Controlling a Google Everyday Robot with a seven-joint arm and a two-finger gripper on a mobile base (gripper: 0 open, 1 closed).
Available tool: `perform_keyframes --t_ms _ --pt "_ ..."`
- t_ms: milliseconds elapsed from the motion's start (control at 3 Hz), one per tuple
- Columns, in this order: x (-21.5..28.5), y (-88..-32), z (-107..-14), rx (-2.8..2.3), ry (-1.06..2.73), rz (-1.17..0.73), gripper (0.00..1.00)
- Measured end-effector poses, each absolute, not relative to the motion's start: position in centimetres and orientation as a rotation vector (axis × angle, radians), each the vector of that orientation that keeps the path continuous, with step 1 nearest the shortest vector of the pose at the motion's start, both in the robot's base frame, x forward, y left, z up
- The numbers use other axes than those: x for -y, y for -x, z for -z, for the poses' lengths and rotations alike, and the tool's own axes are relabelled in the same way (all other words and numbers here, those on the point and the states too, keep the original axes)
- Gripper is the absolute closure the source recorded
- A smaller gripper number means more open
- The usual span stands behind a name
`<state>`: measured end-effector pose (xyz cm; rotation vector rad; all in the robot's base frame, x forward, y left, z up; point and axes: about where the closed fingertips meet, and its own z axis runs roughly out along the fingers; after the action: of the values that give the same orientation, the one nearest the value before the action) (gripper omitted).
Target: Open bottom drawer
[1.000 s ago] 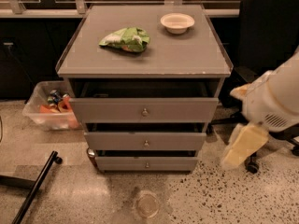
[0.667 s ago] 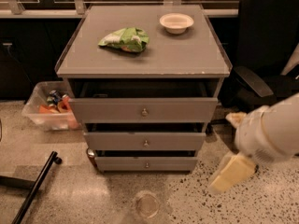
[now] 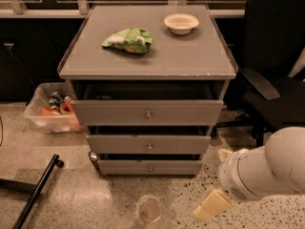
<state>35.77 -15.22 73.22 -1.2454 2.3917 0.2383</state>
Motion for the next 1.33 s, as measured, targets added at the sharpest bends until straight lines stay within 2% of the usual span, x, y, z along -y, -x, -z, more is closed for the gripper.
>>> perform_keyframes --t_ms 667,1333 --pt "15.1 -35.8 -72.8 -2.385 1.232 -0.260 0.00" --pt "14.4 -38.4 -60.8 -2.413 1.238 -0.318 0.00"
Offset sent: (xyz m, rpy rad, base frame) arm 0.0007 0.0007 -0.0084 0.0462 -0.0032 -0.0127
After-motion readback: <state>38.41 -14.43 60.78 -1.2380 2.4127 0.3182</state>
